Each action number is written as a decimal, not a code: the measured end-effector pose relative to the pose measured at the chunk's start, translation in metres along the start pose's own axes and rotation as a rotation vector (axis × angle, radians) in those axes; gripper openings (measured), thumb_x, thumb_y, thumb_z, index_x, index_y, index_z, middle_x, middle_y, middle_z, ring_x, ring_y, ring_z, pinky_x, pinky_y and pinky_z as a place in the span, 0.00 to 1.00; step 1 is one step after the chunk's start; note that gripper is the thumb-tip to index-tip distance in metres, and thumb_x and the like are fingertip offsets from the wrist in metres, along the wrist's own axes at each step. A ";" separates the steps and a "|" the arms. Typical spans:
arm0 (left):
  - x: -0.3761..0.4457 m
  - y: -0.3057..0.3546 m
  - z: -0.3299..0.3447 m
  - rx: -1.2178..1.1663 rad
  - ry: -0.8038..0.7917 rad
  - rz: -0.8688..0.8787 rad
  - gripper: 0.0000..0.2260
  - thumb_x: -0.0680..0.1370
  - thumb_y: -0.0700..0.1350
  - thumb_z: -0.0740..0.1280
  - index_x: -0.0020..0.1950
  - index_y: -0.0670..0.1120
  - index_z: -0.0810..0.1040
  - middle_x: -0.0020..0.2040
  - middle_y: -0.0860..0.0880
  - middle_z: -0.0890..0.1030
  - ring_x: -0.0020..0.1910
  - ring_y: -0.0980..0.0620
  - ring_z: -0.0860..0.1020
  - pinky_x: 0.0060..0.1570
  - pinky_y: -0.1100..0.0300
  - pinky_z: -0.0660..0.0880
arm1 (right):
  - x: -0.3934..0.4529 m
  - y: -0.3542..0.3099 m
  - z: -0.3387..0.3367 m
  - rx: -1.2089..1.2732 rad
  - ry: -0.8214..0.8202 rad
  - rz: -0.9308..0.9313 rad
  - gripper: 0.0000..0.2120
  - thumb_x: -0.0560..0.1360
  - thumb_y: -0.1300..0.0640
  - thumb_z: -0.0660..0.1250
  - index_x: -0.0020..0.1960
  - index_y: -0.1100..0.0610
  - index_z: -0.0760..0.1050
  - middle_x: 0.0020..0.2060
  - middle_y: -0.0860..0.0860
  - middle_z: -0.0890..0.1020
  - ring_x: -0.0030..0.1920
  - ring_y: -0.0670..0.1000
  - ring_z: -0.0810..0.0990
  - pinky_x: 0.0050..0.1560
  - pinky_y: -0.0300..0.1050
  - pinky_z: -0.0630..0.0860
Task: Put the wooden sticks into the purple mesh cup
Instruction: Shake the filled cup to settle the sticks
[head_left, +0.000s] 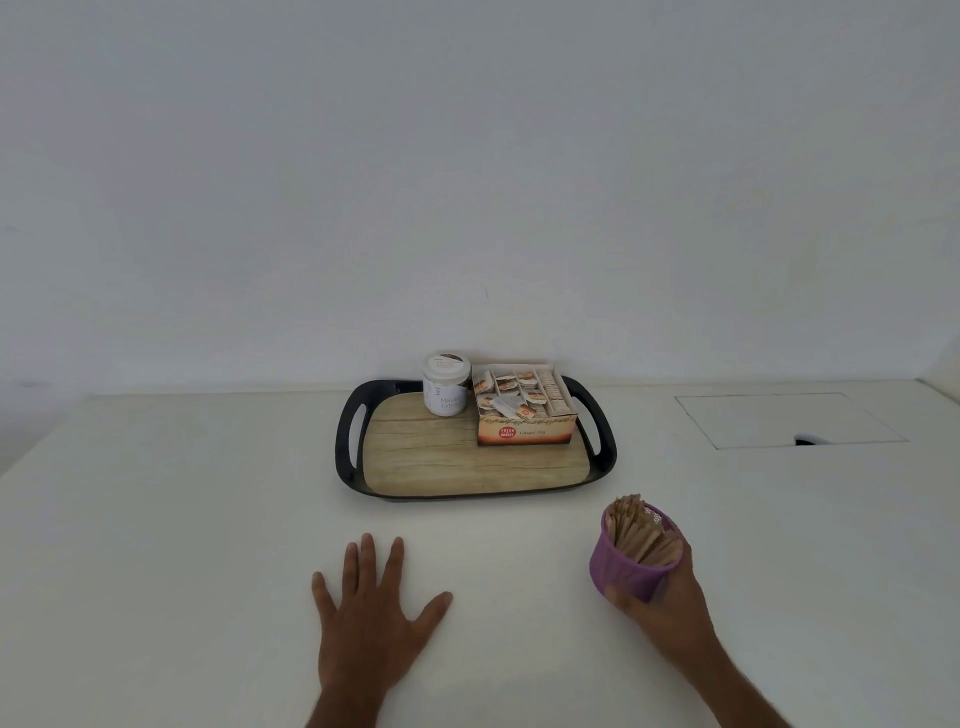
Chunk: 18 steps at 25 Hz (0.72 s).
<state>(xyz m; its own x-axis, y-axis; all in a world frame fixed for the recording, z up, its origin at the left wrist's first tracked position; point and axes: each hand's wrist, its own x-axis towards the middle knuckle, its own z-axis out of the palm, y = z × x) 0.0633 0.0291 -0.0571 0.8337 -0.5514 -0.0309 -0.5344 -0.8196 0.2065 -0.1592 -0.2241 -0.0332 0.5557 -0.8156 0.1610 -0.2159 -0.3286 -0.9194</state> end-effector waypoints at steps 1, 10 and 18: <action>0.000 0.000 0.000 -0.003 -0.002 0.000 0.44 0.70 0.79 0.43 0.81 0.57 0.45 0.82 0.47 0.45 0.81 0.48 0.41 0.75 0.37 0.39 | 0.000 0.003 -0.001 0.008 0.011 0.011 0.47 0.53 0.58 0.82 0.66 0.41 0.64 0.57 0.34 0.78 0.58 0.41 0.77 0.52 0.31 0.74; 0.000 0.000 0.001 -0.013 0.019 0.000 0.48 0.65 0.80 0.35 0.81 0.57 0.47 0.82 0.47 0.46 0.81 0.48 0.42 0.75 0.37 0.39 | 0.007 0.011 0.000 0.067 -0.111 -0.024 0.52 0.53 0.59 0.81 0.72 0.47 0.61 0.66 0.45 0.73 0.66 0.45 0.73 0.60 0.37 0.75; 0.000 0.000 0.001 -0.024 0.034 0.000 0.46 0.68 0.80 0.39 0.81 0.57 0.48 0.82 0.47 0.47 0.81 0.48 0.42 0.75 0.36 0.39 | 0.002 -0.013 0.007 -0.026 0.272 0.011 0.43 0.50 0.53 0.86 0.60 0.47 0.70 0.50 0.42 0.81 0.50 0.47 0.81 0.49 0.36 0.76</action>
<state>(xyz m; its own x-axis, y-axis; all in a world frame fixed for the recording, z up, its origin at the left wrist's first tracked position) 0.0632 0.0288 -0.0584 0.8381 -0.5455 0.0025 -0.5314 -0.8154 0.2296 -0.1493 -0.2184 -0.0236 0.3177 -0.9160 0.2451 -0.2431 -0.3285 -0.9127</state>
